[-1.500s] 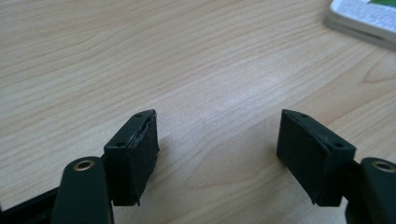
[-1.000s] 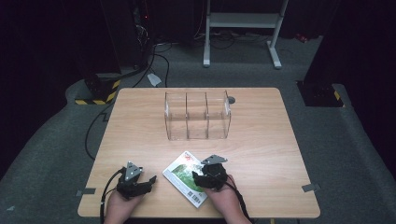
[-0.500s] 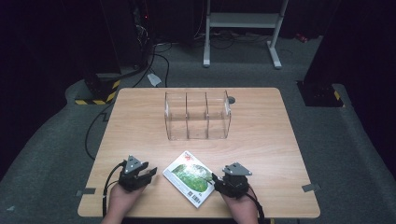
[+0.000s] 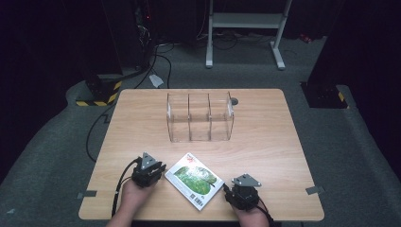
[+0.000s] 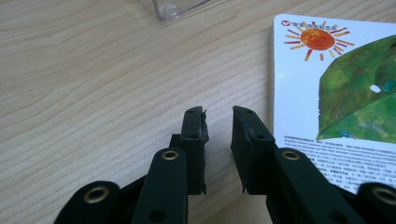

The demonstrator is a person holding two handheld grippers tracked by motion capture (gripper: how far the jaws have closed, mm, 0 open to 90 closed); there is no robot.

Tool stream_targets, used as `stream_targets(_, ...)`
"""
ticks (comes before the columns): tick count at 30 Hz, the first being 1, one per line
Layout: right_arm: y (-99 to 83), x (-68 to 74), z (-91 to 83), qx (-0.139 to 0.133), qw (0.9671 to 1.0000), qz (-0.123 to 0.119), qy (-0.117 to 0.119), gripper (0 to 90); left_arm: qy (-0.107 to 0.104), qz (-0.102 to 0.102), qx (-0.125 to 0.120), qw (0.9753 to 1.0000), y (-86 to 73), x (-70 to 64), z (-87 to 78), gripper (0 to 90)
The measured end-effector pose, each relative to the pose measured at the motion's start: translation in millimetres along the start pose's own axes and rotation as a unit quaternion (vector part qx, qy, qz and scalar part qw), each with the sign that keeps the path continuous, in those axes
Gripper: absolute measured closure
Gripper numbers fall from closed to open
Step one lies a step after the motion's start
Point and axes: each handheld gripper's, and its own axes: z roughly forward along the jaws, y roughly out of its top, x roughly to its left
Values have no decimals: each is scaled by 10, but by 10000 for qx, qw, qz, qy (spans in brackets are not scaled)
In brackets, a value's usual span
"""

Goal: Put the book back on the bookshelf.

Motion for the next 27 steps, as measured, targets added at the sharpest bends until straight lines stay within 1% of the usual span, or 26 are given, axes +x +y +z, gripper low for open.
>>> stream_targets(2, -2, 20, 13, 39, 10000, -12, 4, 510, 0, 16, 3, 10000, 3, -3, 3, 742)
stream_targets(3, -7, 63, 32, 71, 9999, -105, 19, 520, -19, 25, 9, 10000, 4, -12, 9, 742)
stream_targets(7, 5, 95, 22, 84, 9999, -108, 22, 525, -66, 97, 68, 9999, -14, -41, 20, 743)
stream_targets(10, 12, 93, 33, 74, 9999, -108, 17, 529, -108, 95, 48, 9999, -25, -57, 11, 742)
stream_targets(11, 29, 89, 53, 74, 9999, -78, 12, 531, -111, 161, 33, 9998, -52, -81, -15, 752)
stream_targets(12, 43, 84, 66, 74, 9999, -97, -1, 532, -126, 167, 30, 9998, -72, -89, -37, 758)
stream_targets(15, 104, 76, 123, 106, 9999, -41, -14, 530, -158, 150, -6, 9998, -147, -110, -113, 758)
stream_targets(20, 255, 33, 271, 129, 9999, -55, 1, 508, -161, 297, 16, 9994, -256, -164, -252, 756)
stream_targets(22, 278, 25, 299, 132, 9999, -44, 28, 507, -169, 309, 28, 9994, -271, -176, -274, 754)
stream_targets(23, 308, 0, 361, 173, 9998, -31, 41, 502, -159, 352, 53, 9992, -291, -192, -306, 749)
stream_targets(24, 314, -11, 378, 149, 9999, -15, 50, 494, -159, 352, 53, 9992, -291, -192, -306, 747)
stream_targets(26, 322, -12, 383, 160, 9999, 8, 58, 488, -148, 349, 54, 9993, -298, -196, -314, 746)
stream_targets(27, 324, -8, 368, 104, 9999, -23, 74, 467, -151, 317, 55, 9994, -297, -197, -313, 743)
